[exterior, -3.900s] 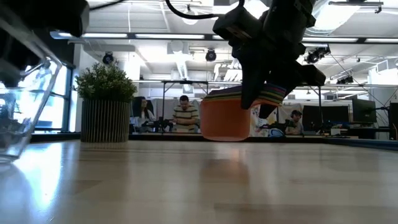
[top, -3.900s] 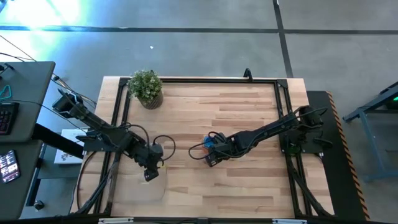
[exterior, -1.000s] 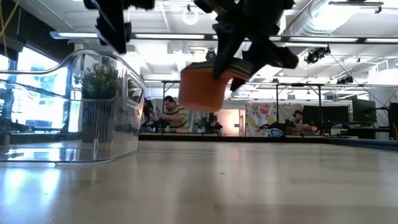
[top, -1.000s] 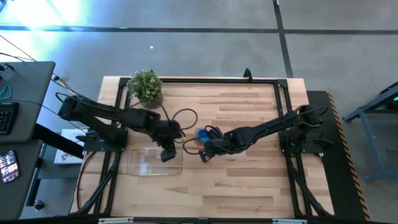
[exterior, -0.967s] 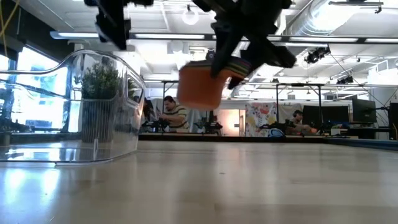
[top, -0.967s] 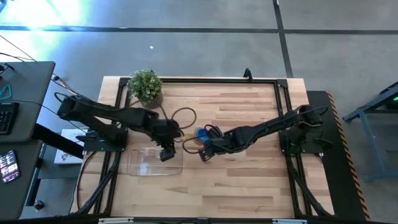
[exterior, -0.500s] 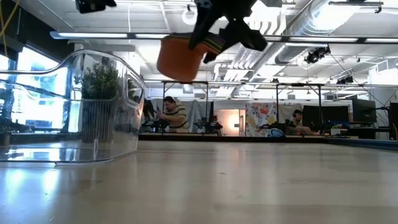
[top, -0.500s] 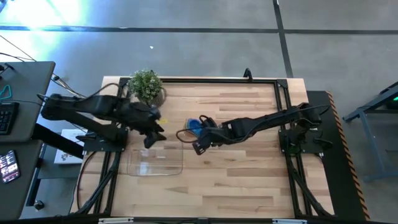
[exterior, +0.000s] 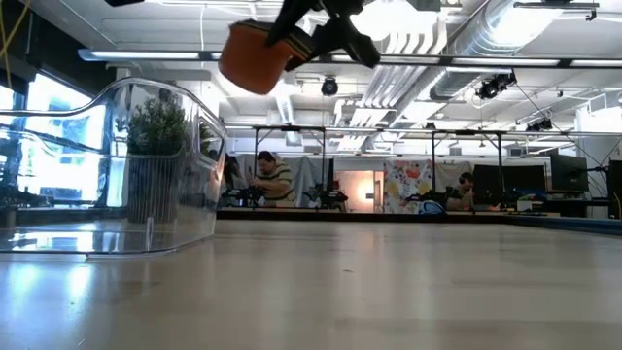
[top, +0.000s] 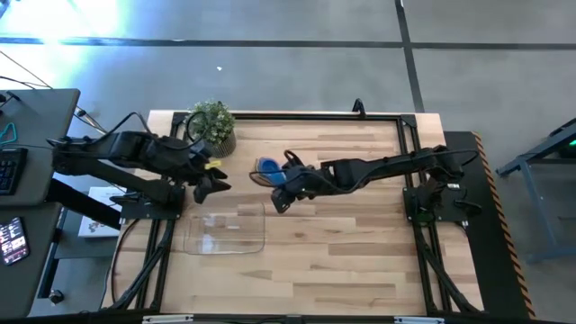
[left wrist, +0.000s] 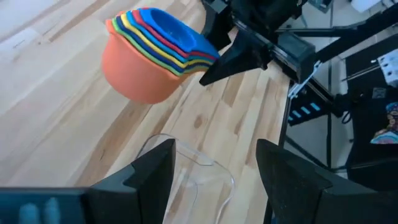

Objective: Nest measuring cups in basket
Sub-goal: Put the nested measuring cups into the transparent bin

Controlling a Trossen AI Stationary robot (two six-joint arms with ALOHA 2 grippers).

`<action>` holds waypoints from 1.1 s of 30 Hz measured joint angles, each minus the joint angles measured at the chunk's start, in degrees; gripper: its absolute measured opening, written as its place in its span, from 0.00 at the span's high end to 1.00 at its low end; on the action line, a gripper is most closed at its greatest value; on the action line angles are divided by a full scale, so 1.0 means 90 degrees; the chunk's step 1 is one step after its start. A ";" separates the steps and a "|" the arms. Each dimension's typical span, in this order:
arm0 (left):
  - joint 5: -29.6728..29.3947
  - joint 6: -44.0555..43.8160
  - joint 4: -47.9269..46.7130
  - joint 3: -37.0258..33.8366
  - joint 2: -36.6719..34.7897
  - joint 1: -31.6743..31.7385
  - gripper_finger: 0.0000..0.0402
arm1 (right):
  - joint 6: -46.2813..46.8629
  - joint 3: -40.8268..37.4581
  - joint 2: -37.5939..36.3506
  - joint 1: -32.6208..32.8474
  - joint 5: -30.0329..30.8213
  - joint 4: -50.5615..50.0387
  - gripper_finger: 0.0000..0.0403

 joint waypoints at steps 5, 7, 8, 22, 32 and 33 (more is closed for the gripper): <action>-0.0003 0.0001 0.0003 -0.0010 -0.0029 0.0000 0.46 | -0.0305 0.0000 0.0000 0.0000 -0.0023 0.0786 0.69; -0.0001 -0.0002 0.0007 -0.0010 -0.0031 0.0000 0.46 | -0.0425 0.0002 0.0000 0.0000 -0.0044 0.1125 0.69; -0.0001 -0.0003 0.0003 -0.0010 -0.0024 0.0000 0.46 | -0.0442 0.0002 0.0000 0.0000 -0.0044 0.1259 0.69; 0.0012 -0.0037 0.0034 -0.0010 -0.0418 -0.0002 0.46 | -0.0503 0.0002 0.0001 0.0014 0.0001 0.2050 0.69; 0.0014 -0.0105 0.0061 -0.0010 -0.0779 -0.0002 0.46 | -0.0543 0.0003 0.0060 0.0233 0.0324 0.2756 0.69; 0.0018 -0.0107 0.0058 -0.0010 -0.0807 -0.0002 0.46 | -0.0554 0.0005 0.0117 0.0263 0.0307 0.2942 0.69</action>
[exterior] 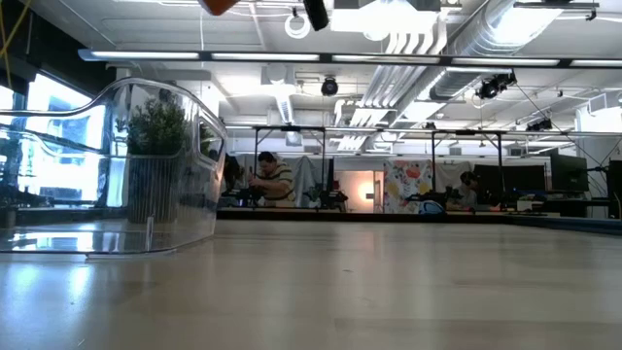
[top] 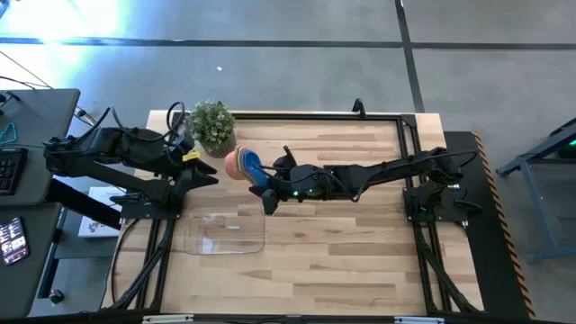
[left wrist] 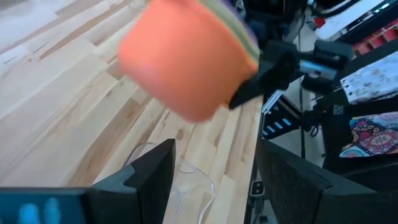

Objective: Nest measuring cups in basket
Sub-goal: Put the nested measuring cups into the transparent bin

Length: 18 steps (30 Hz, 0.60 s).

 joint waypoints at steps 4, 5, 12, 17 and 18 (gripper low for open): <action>0.0177 -0.0163 -0.0296 0.0007 -0.0124 0.0000 0.46 | 0.0004 0.0141 0.0353 0.0079 -0.0178 0.0349 0.69; 0.0190 -0.0236 -0.0462 0.0007 -0.0146 -0.0002 0.46 | -0.0008 0.0231 0.0464 0.0094 -0.0203 0.0308 0.69; 0.0115 -0.0546 -0.1539 0.0007 -0.0249 -0.0005 0.46 | -0.0421 0.1521 0.1457 0.0098 -0.0874 -0.0404 0.70; -0.0016 -0.0570 -0.2043 0.0007 -0.0270 -0.0002 0.46 | -0.0693 0.2592 0.2103 0.0099 -0.0968 -0.1719 0.70; -0.0018 -0.0566 -0.2091 0.0007 -0.0274 -0.0002 0.46 | -0.0744 0.2748 0.2233 0.0103 -0.1049 -0.1840 0.70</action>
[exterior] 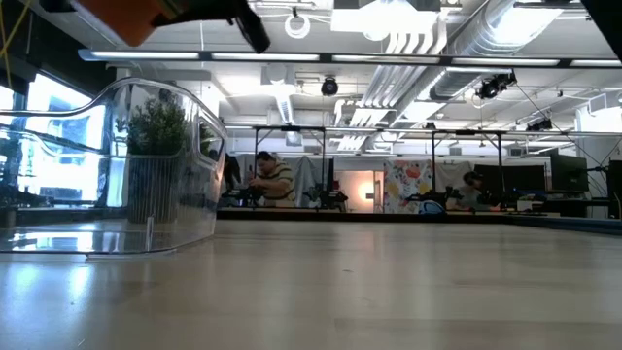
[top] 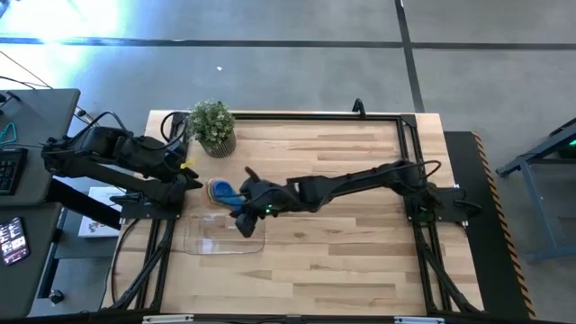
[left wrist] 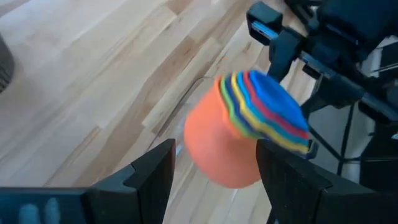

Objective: Nest measuring cups in basket
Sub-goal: Put the nested measuring cups into the transparent bin

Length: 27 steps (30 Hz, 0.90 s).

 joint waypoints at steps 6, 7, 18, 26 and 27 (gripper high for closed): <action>-0.0064 0.0003 -0.0274 0.0000 -0.0030 0.0002 0.46 | -0.0094 0.0569 0.0609 0.0004 -0.0360 -0.0504 0.70; -0.0067 0.0003 -0.0287 0.0000 -0.0039 0.0002 0.46 | -0.0097 0.0577 0.0687 0.0004 -0.0423 -0.0500 0.70; -0.0215 0.0011 -0.0288 0.0000 -0.0079 0.0002 0.46 | -0.0130 0.0577 0.1213 -0.0016 -0.0906 -0.0549 0.70; -0.0246 0.0011 -0.0286 0.0000 -0.0078 0.0002 0.46 | -0.0550 0.0577 0.1217 -0.0109 -0.0919 -0.0710 0.70; -0.0269 0.0008 -0.0286 0.0000 -0.0075 0.0002 0.46 | -0.0516 0.0577 0.1217 -0.0140 -0.0959 -0.0653 0.70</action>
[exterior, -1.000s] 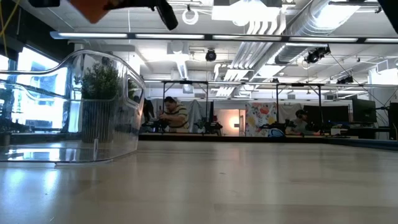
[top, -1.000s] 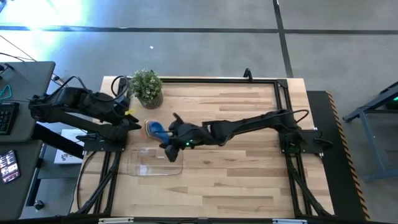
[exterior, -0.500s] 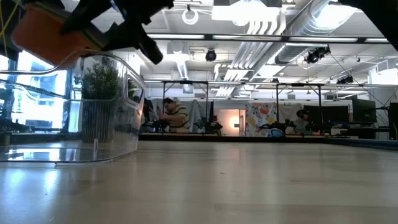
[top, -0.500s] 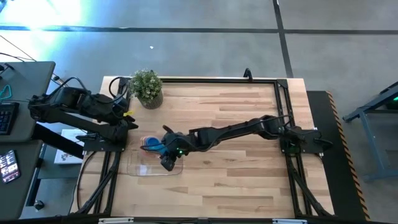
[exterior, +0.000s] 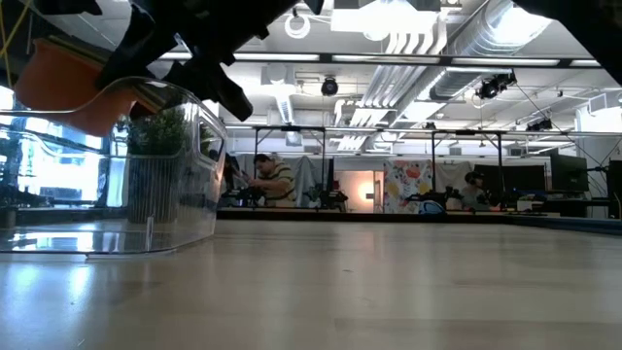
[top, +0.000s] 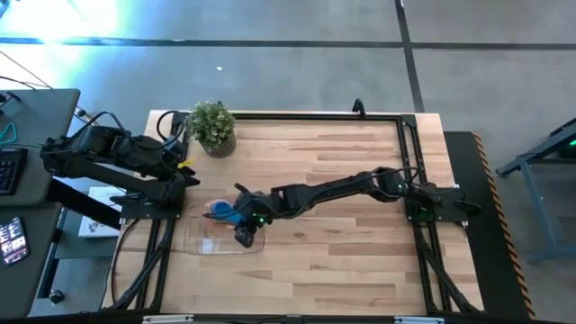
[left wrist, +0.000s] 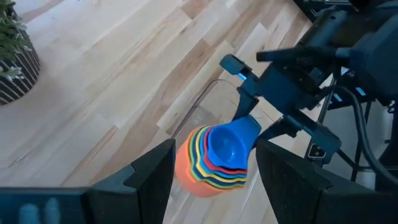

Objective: Nest measuring cups in basket
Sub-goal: Put the nested measuring cups into the transparent bin

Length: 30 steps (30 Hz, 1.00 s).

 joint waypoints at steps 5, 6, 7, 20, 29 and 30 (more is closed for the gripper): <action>0.0231 -0.0403 -0.0193 0.0000 0.0001 -0.0011 0.46 | 0.0111 0.0070 0.0000 -0.0010 -0.0049 0.0332 0.70; 0.0342 -0.0556 -0.0383 0.0000 0.0001 -0.0015 0.46 | 0.0120 0.0124 0.0000 -0.0002 -0.0067 0.0260 0.70; 0.0431 -0.0719 -0.0650 0.0000 0.0001 -0.0022 0.46 | 0.0177 0.0176 -0.0002 0.0001 -0.0034 0.0165 0.70; 0.0807 -0.2199 -0.1773 -0.0641 0.0004 -0.0527 0.46 | 0.0485 0.0425 -0.0017 -0.0046 0.0250 -0.0866 0.70; 0.0968 -0.3102 -0.1795 -0.1778 0.0025 -0.0946 0.46 | 0.0568 0.0425 -0.0017 -0.0039 0.0167 -0.1100 0.70; 0.0965 -0.3193 -0.1797 -0.1880 0.0025 -0.0972 0.46 | 0.0568 0.0425 -0.0017 -0.0041 0.0155 -0.1112 0.70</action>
